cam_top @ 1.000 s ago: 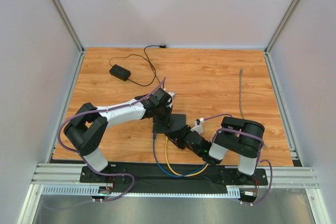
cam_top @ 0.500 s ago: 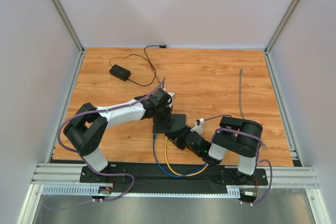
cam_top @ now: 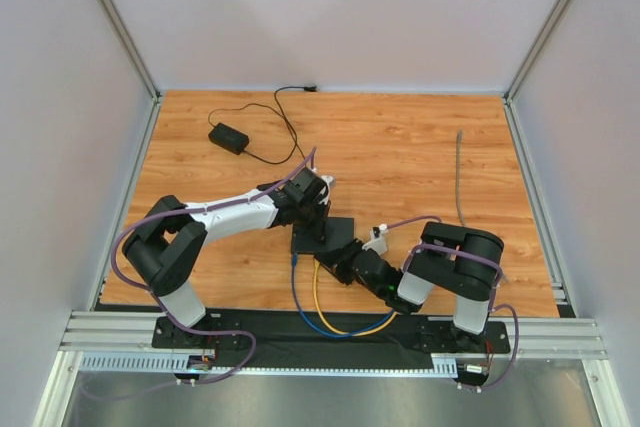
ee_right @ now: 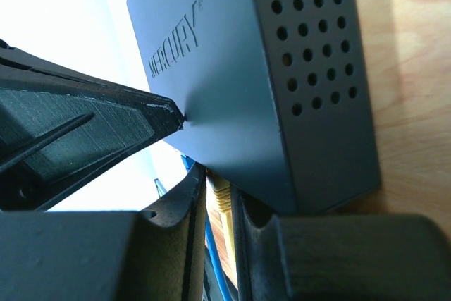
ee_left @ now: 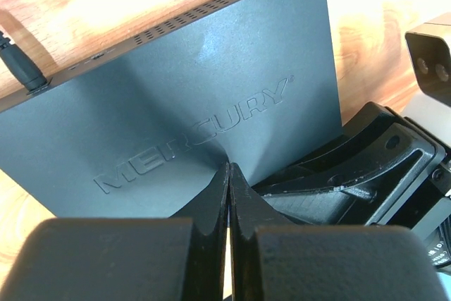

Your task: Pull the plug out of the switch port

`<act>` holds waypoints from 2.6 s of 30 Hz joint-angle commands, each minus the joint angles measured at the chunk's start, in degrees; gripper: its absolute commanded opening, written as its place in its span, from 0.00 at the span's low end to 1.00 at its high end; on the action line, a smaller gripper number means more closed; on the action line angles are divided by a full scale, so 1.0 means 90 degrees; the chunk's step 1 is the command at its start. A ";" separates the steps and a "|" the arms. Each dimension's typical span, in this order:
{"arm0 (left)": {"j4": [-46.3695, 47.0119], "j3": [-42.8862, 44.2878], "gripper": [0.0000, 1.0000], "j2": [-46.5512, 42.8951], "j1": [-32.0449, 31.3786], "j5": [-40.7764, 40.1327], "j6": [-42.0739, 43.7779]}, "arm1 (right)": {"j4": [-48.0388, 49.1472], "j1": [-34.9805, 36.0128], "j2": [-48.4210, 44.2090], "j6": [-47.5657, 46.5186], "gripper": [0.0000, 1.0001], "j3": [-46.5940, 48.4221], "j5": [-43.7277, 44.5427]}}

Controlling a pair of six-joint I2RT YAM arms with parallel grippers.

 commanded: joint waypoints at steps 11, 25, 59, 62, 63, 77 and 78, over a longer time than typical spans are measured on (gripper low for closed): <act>-0.0678 -0.0399 0.00 0.0519 -0.0013 -0.0579 0.0232 | -0.0992 0.0024 0.0446 -0.1036 0.00 0.0084 -0.1098; -0.0591 -0.0497 0.00 0.0646 -0.0013 -0.0501 0.0173 | -0.0736 0.0024 0.0252 -0.0645 0.00 -0.0434 -0.0923; -0.2026 -0.0019 0.00 -0.2429 -0.0023 -0.0998 -0.0003 | -0.6870 0.0053 -0.7798 -0.6210 0.00 0.3640 0.1282; -0.2085 -0.0087 0.00 -0.2614 -0.0013 -0.0989 -0.0022 | -0.9207 0.0053 -0.6844 -0.6768 0.00 0.5147 0.2939; -0.2085 -0.0106 0.00 -0.2644 -0.0013 -0.0989 -0.0022 | -0.9832 0.0053 -0.6548 -0.6798 0.00 0.6216 0.3863; -0.2153 -0.0097 0.00 -0.2811 -0.0013 -0.0833 -0.0022 | -1.3922 -0.4152 -0.3850 -0.6924 0.00 0.9255 0.2079; -0.2143 -0.0107 0.00 -0.2811 -0.0013 -0.0813 -0.0013 | -1.3698 -0.4475 -0.3850 -0.7089 0.00 0.9099 0.1399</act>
